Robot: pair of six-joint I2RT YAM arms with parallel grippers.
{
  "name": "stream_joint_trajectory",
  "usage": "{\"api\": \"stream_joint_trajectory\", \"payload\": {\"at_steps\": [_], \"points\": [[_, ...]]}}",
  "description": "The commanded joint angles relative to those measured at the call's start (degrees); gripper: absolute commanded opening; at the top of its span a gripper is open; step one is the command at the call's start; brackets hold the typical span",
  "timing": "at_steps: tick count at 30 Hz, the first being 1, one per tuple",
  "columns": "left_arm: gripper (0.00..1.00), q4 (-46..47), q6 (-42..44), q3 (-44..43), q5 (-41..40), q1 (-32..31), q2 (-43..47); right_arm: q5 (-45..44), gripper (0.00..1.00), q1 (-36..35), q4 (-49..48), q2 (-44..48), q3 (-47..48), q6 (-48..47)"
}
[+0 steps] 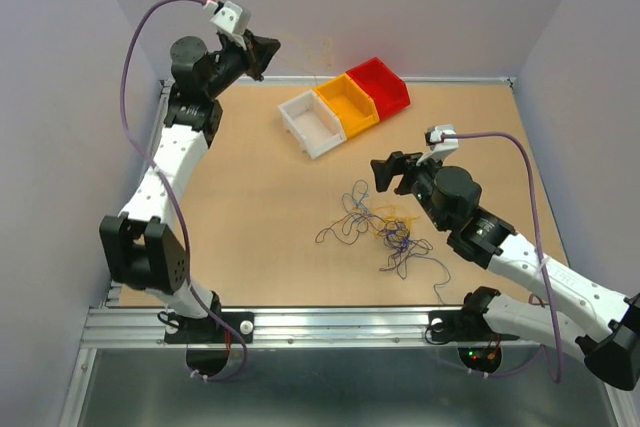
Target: Untangle the cables
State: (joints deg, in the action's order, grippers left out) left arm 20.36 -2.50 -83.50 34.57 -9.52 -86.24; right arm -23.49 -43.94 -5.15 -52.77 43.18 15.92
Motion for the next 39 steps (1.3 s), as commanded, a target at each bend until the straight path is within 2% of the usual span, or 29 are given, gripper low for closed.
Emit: {"api": "stream_joint_trajectory", "payload": {"at_steps": [1,5,11,13,18,22,28,34,39], "points": [[0.00,1.79,-1.80,-8.41,-0.47,-0.94,-8.83,-3.76,0.88,0.00,-4.17,1.71,-1.34,1.21],[0.00,1.88,0.30,-13.25,-0.11,-1.90,-16.14,-5.69,0.88,0.00,-4.34,3.55,-2.48,1.13],[0.00,0.65,2.24,-13.00,-0.90,-3.05,-22.91,-7.27,0.88,0.00,-4.34,4.70,-3.19,0.87],[0.00,0.56,5.48,-11.25,-1.52,-3.40,-24.58,-7.54,0.88,0.09,-4.43,4.52,-3.28,0.86],[0.00,-1.02,11.45,-7.91,-4.06,-4.54,-25.74,-8.06,0.88,0.00,-4.61,3.38,-3.10,0.86],[0.00,-8.20,17.24,-8.78,-4.86,-4.63,-26.00,-8.42,0.88,0.00,-4.70,2.68,-3.28,0.95],[0.00,-14.63,26.04,-10.01,-10.47,-4.72,-27.31,-8.51,0.88,0.00,-5.05,2.50,-3.72,0.95],[0.00,-15.17,34.31,-7.46,-11.97,-4.72,-27.40,-8.51,0.88,0.00,-5.22,1.97,-3.89,1.13],[0.00,-20.26,37.74,-14.38,-16.10,-6.12,-31.35,-8.33,0.88,0.00,-5.40,1.10,-3.72,1.22]]}}
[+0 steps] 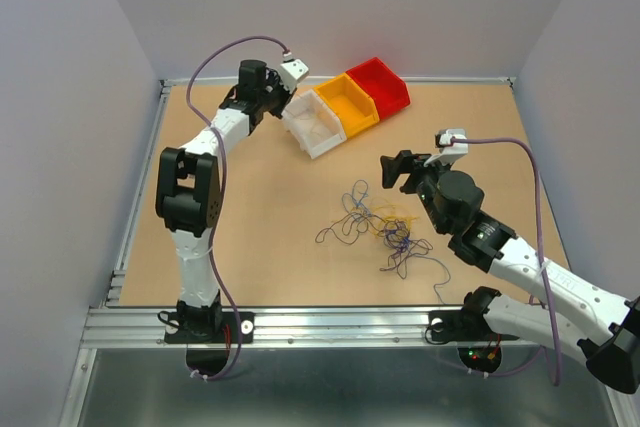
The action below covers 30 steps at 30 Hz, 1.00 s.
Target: Untangle the cables
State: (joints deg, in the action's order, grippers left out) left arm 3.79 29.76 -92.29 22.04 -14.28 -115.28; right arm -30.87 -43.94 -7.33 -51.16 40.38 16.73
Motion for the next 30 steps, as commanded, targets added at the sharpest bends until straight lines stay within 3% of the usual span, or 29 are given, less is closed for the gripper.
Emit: {"api": "stream_joint_trajectory", "payload": {"at_steps": [1,8,17,18,22,30], "points": [[0.00,-5.62,6.44,-6.84,-4.37,-1.80,-3.10,-0.86,0.88,0.00,-3.21,-0.52,-0.92,0.49],[0.02,-11.44,13.22,-12.73,-12.37,-6.89,-8.46,-1.30,0.88,0.00,-3.30,-1.31,-1.36,0.67],[0.08,-19.69,12.61,-26.08,-18.09,-9.80,-17.07,-1.56,0.88,0.09,-3.48,-1.05,-2.32,0.85],[0.10,-20.40,12.34,-26.79,-18.26,-9.80,-17.43,-1.56,0.88,0.09,-3.48,-1.05,-2.32,0.85],[0.40,-20.76,11.81,-26.54,-18.09,-9.71,-16.91,-1.30,0.88,0.09,-3.56,-1.14,-2.59,0.85],[0.54,-25.23,11.11,-24.97,-15.73,-9.45,-11.55,0.54,0.88,0.09,-3.57,-3.07,-3.20,1.64]]}}
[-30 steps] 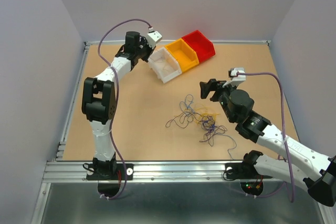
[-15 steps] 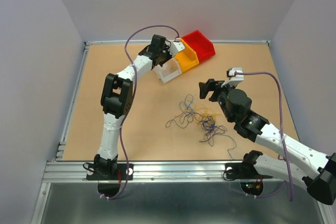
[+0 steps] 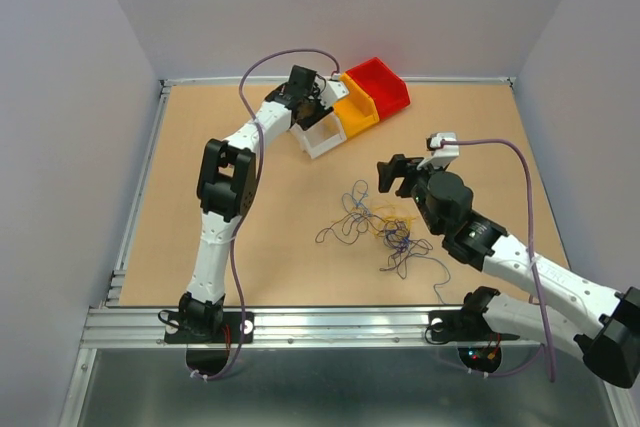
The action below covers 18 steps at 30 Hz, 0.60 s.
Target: Untangle the cables
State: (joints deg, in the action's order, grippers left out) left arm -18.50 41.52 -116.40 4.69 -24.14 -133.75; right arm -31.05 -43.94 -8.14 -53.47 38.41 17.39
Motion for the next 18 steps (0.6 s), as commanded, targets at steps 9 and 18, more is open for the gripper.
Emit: {"api": "stream_joint_trajectory", "payload": {"at_steps": [9,18], "points": [[0.53,-3.12,-1.96,2.67,7.08,1.64,13.96,2.92,0.88,0.00,-2.93,-4.27,-1.59,2.30],[0.00,-8.13,-2.58,-8.22,7.79,1.82,3.95,4.07,0.86,0.09,-2.93,-3.92,-2.38,2.92]]}}
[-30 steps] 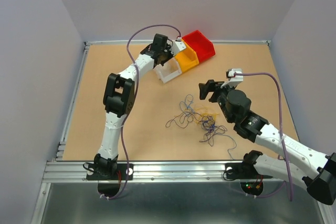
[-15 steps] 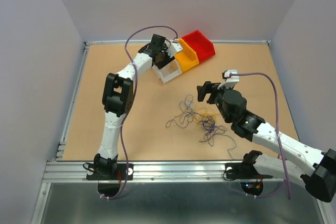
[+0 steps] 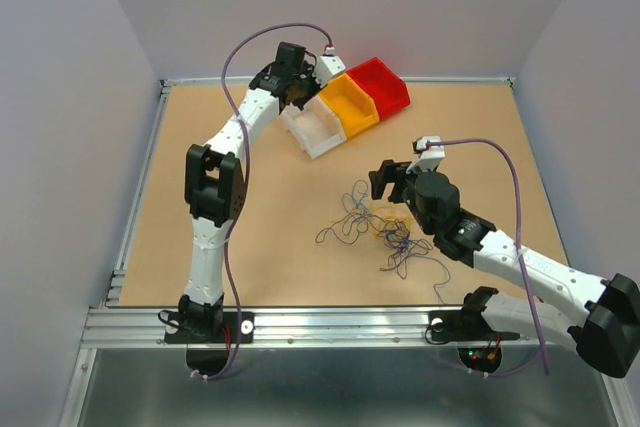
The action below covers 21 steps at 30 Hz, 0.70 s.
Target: Untangle the cables
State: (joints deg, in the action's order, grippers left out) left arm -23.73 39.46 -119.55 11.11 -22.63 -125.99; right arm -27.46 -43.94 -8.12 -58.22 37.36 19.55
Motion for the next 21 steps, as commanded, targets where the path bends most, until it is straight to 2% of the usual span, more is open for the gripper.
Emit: {"api": "stream_joint_trajectory", "payload": {"at_steps": [1,6,9,15,19,21], "points": [[0.00,-2.73,-0.53,-6.30,1.19,0.31,-4.60,0.48,0.86,0.09,-2.95,0.82,-1.24,0.75],[0.00,-2.38,-0.44,-10.70,-0.56,0.22,-10.40,0.39,0.86,0.09,-2.95,-0.05,-0.80,0.66],[0.00,-5.71,0.52,-13.69,-2.32,0.22,-13.66,0.22,0.86,0.17,-2.95,-0.93,-0.71,0.75],[0.00,-8.97,4.31,-10.18,-7.94,0.22,-14.19,-0.22,0.85,0.35,-3.57,-3.21,-0.19,0.75],[0.00,-11.25,2.29,-13.43,-8.13,0.40,-16.12,5.11,0.79,3.06,-9.34,-8.30,0.87,1.01],[0.00,-10.82,1.94,-13.08,-7.60,0.40,-16.04,9.95,0.74,8.22,-12.17,-12.59,1.30,2.24]]}}
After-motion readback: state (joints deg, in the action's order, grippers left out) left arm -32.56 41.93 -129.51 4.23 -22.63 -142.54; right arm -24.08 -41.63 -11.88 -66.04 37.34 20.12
